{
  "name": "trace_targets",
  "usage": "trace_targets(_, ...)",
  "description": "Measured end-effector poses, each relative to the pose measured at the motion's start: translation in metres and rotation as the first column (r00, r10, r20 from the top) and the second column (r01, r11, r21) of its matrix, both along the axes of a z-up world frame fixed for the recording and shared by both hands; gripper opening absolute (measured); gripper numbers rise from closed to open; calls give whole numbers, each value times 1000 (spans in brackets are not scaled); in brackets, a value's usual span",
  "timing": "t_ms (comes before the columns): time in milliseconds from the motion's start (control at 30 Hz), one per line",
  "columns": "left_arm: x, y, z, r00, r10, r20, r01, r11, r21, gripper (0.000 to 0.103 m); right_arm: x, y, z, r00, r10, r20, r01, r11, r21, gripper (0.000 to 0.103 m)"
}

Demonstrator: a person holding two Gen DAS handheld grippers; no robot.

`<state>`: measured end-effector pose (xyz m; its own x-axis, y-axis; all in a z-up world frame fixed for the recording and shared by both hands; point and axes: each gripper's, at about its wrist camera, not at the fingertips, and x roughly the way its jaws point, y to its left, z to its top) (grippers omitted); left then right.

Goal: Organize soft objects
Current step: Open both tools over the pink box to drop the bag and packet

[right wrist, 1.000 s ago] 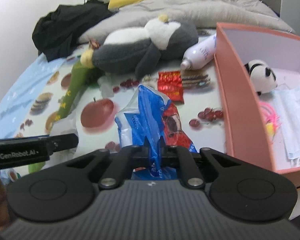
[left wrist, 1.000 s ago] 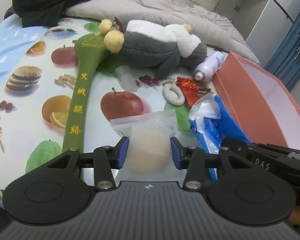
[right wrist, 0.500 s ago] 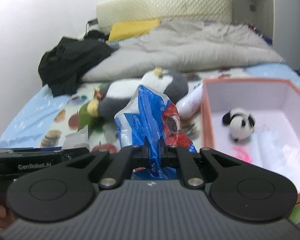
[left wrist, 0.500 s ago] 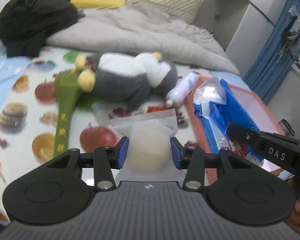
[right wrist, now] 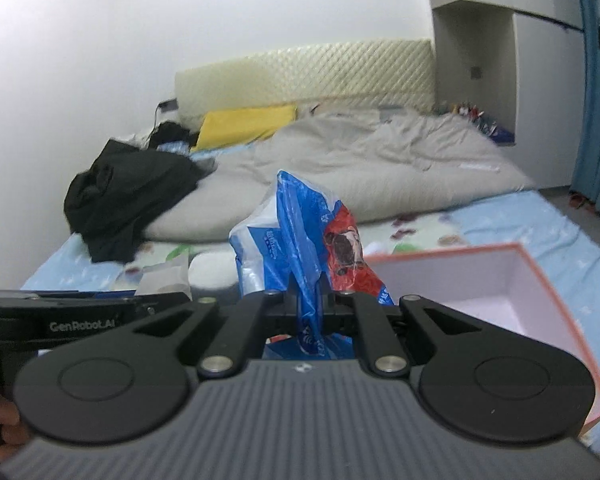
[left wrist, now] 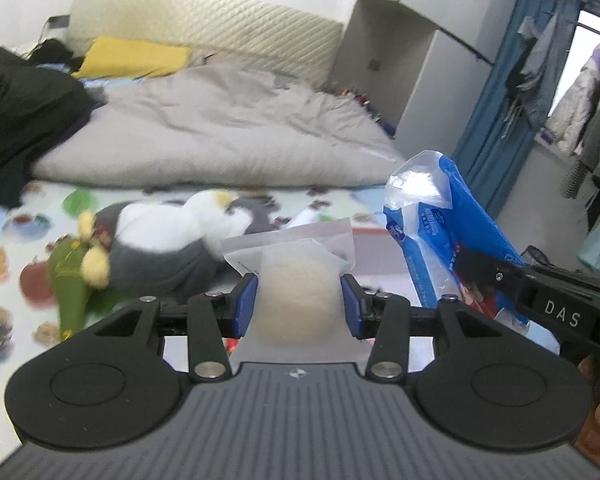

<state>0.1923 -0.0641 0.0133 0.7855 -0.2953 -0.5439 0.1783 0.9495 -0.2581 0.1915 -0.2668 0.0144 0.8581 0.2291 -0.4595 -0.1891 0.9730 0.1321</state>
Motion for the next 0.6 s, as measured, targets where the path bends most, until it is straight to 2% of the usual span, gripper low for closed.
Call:
trace_targets(167,13,-32,20,998,-54,17,54,999,0,51,-1,-28,15,998,-52,30,53,999,-15,10)
trace_targets(300,28,-64,24,994,-105,9,105,994,10,51,3,-54,15,995,-103,11,103,995,-16,10)
trace_targets(433,46,-96,10,984,-169,-48,170,985,8,51,14,-85,2,988,-142,-56,143,990,7,10)
trace_targets(600,65,-128,-17,974,-205,-99,211,976,61,51,31,-115,-29,968,-201,-146,200,979,-24,10)
